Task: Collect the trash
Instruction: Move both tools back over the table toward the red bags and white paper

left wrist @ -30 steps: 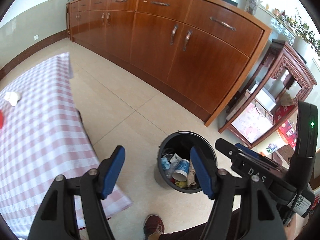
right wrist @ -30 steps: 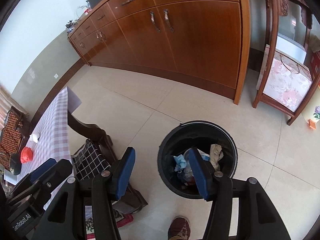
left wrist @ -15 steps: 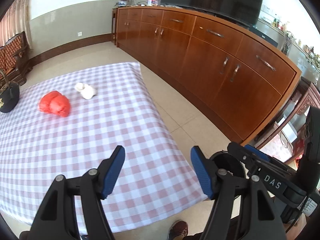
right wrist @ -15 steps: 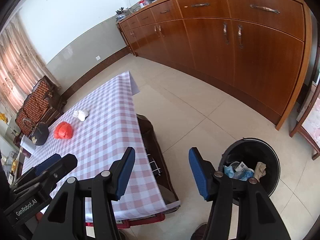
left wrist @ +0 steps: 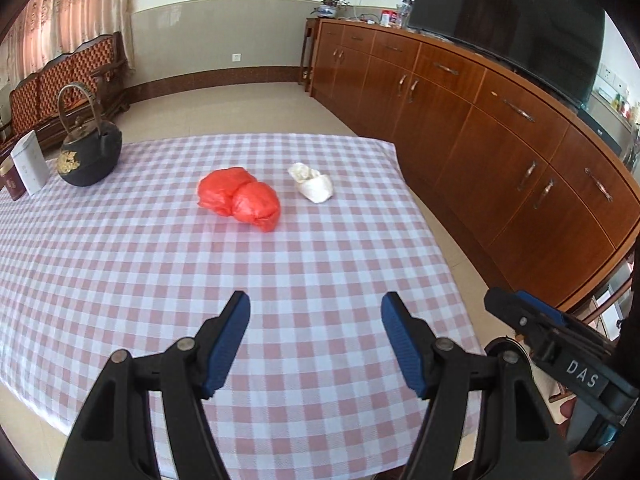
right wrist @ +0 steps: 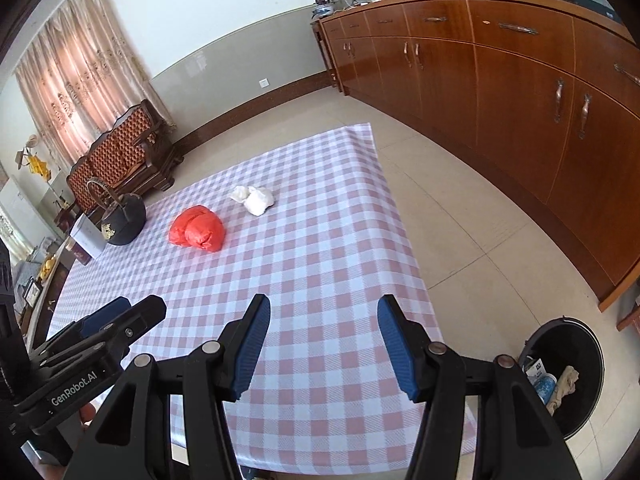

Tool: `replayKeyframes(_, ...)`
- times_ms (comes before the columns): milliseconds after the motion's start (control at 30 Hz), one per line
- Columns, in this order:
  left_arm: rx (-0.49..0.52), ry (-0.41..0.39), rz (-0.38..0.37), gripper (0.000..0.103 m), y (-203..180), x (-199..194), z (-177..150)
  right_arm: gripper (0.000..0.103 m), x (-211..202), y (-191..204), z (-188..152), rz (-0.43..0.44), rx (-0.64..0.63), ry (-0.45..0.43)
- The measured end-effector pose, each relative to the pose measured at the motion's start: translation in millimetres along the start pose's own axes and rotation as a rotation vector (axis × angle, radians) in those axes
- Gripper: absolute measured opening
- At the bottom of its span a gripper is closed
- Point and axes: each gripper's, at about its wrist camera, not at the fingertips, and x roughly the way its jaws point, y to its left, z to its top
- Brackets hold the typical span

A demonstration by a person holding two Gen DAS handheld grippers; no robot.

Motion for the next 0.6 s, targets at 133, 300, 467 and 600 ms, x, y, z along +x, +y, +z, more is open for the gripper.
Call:
replayKeyframes(133,-0.032,0.001,0.026,0.069,24,12,7,0.058,23,23,10,0.029,-0.032,0.017)
replayKeyframes(300,-0.070,0.012,0.047,0.069,47,29,16,0.058,53,42,21,0.060,-0.054,0.037)
replayKeyframes(467,-0.093,0.021,0.044,0.069,60,48,27,0.058,81,53,34,0.075,-0.068,0.056)
replayKeyframes(600,-0.093,0.027,0.031,0.069,62,61,39,0.058,100,58,44,0.079,-0.078,0.063)
